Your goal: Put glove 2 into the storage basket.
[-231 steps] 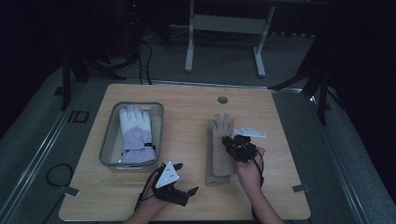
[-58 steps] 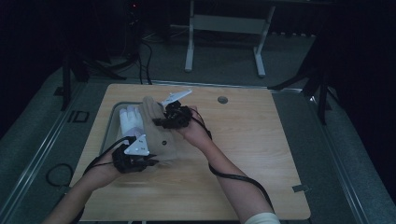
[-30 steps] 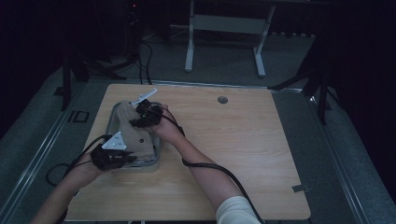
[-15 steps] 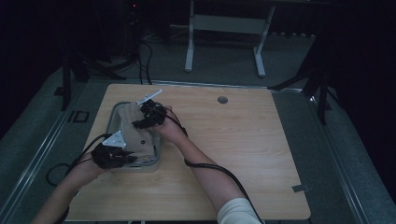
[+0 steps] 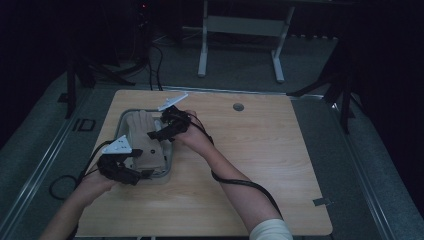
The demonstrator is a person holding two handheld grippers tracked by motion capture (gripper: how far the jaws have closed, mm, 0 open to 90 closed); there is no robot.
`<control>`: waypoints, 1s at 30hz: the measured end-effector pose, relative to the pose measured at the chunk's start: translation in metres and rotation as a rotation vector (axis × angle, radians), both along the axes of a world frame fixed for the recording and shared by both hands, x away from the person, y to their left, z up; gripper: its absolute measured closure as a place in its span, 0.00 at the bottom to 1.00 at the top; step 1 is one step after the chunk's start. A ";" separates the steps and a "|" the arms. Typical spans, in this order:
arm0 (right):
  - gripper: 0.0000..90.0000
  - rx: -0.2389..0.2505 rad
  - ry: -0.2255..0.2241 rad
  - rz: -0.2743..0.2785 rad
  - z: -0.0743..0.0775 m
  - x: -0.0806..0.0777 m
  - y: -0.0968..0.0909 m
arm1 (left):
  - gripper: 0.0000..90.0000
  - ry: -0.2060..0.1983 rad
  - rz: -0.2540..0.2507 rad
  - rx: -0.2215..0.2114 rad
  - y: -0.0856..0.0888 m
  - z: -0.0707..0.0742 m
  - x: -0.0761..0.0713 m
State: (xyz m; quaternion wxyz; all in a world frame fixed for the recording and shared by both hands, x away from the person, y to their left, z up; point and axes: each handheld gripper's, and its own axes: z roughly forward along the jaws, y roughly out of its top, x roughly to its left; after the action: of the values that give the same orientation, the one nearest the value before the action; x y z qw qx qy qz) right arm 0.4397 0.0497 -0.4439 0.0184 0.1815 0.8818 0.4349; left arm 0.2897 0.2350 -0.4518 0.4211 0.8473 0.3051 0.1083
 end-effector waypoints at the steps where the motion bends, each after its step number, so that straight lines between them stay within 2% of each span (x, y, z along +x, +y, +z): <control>1: 0.19 0.003 0.000 0.002 -0.001 -0.002 -0.002 | 0.16 0.000 0.000 -0.013 -0.002 0.001 0.000; 3: 0.19 0.015 0.004 0.003 -0.001 -0.006 -0.006 | 0.16 -0.019 0.000 -0.022 -0.007 0.002 -0.002; 5: 0.19 0.006 -0.018 -0.005 -0.003 -0.008 -0.012 | 0.16 -0.019 -0.009 -0.036 -0.013 0.002 -0.002; 7: 0.19 0.012 -0.009 0.002 -0.004 -0.010 -0.018 | 0.16 -0.023 -0.010 -0.041 -0.019 0.001 -0.003; 9: 0.19 0.007 -0.024 -0.006 -0.005 -0.013 -0.026 | 0.16 -0.020 -0.021 -0.055 -0.025 -0.001 -0.003; 12: 0.19 0.014 -0.014 -0.006 -0.005 -0.014 -0.034 | 0.16 -0.030 -0.022 -0.053 -0.031 -0.001 -0.003; 14: 0.19 0.015 -0.026 -0.011 -0.004 -0.016 -0.044 | 0.16 -0.043 -0.026 -0.054 -0.039 0.000 -0.005; 20: 0.19 0.020 -0.040 -0.045 -0.002 -0.018 -0.073 | 0.16 -0.047 -0.059 -0.064 -0.057 0.001 -0.008; 21: 0.19 0.020 -0.040 -0.045 -0.002 -0.018 -0.073 | 0.16 -0.047 -0.059 -0.064 -0.057 0.001 -0.008; 22: 0.19 0.024 -0.034 -0.048 -0.002 -0.018 -0.078 | 0.16 -0.045 -0.073 -0.078 -0.064 -0.001 -0.009; 26: 0.19 0.011 -0.049 -0.068 -0.006 -0.024 -0.101 | 0.16 -0.049 -0.098 -0.081 -0.077 -0.006 -0.011; 30: 0.19 0.010 -0.041 -0.077 -0.012 -0.026 -0.112 | 0.16 -0.043 -0.124 -0.088 -0.089 -0.011 -0.012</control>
State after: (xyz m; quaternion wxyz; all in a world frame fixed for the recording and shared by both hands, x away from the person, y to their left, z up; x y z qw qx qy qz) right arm 0.4140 -0.0625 -0.4556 0.0525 0.2065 0.8713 0.4421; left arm 0.2782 0.1462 -0.4628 0.4705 0.8425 0.2476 0.0866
